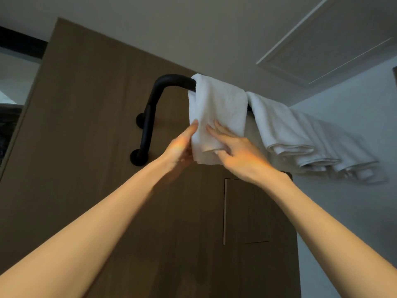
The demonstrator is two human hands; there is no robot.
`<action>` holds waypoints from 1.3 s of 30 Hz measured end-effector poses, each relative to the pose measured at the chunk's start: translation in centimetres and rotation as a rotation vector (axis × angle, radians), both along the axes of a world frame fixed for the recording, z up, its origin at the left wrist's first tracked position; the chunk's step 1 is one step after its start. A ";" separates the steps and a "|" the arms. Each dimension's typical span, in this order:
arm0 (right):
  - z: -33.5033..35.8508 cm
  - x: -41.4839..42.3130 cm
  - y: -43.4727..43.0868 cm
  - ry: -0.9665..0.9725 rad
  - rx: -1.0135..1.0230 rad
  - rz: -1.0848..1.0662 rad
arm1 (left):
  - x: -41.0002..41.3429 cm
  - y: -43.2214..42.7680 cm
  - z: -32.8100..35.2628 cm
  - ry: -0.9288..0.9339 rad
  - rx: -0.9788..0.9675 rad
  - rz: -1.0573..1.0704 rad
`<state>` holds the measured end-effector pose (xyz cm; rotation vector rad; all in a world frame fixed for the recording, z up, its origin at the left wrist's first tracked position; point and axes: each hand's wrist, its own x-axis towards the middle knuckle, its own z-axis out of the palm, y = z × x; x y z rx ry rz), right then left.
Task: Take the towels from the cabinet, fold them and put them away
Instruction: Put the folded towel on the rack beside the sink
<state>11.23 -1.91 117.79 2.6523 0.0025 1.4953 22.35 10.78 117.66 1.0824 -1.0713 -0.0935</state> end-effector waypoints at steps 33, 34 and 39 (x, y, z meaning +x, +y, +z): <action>10.5 2.0 -1.9 -0.228 -0.055 -0.115 | 0.0 -1.9 -0.5 -0.352 -0.006 0.348; 10.0 1.5 -1.7 -0.211 -0.053 -0.103 | -0.1 -1.7 -0.8 -0.340 -0.015 0.364; 5.2 -1.7 -1.8 -0.110 -0.007 -0.056 | -1.0 -0.7 -2.9 -0.383 -0.057 0.549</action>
